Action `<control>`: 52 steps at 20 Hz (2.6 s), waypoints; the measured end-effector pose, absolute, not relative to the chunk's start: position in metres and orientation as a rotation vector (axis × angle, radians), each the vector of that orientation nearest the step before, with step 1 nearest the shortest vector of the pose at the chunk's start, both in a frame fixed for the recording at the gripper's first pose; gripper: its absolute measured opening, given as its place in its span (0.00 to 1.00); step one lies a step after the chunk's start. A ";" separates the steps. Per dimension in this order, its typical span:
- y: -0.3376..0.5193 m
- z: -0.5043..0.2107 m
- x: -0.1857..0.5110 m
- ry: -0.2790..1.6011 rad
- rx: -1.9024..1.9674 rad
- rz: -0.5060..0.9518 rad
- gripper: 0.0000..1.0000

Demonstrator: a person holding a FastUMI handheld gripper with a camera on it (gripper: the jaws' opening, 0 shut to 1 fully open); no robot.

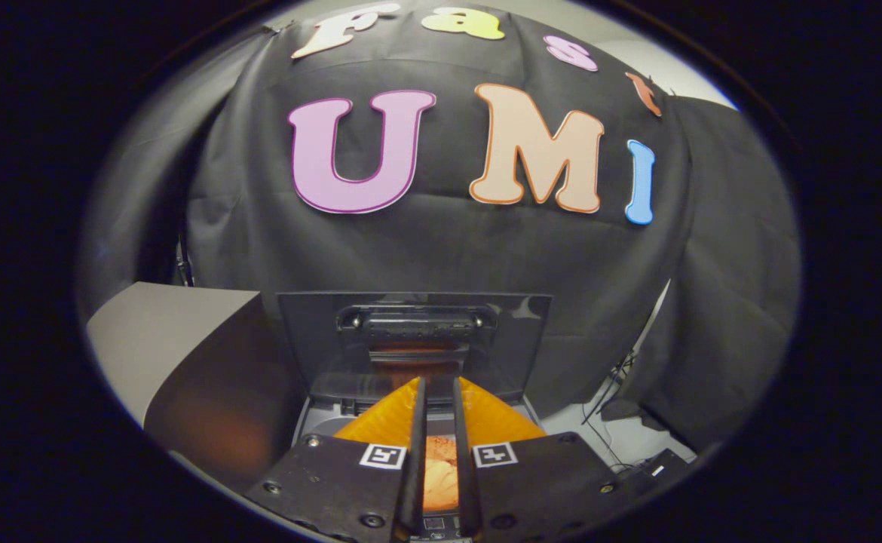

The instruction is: Put the clothes into the washing machine and then close the washing machine lid.

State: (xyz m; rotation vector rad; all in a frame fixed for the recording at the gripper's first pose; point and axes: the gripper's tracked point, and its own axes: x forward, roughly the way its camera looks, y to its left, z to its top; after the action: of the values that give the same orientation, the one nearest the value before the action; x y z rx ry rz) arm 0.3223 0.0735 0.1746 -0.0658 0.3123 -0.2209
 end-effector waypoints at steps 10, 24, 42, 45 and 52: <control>0.082 0.179 0.330 0.310 -0.040 -0.226 0.19; 0.074 0.234 0.431 0.194 -0.039 -0.234 0.24; 0.098 0.174 0.547 0.328 0.012 -0.192 0.48; 0.098 0.170 0.542 0.385 -0.017 -0.189 0.55; 0.099 0.168 0.539 0.394 -0.057 -0.187 0.55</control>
State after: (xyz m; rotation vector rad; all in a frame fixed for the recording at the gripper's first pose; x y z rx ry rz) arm 0.5385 0.0991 0.1680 -0.0567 0.3943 -0.1871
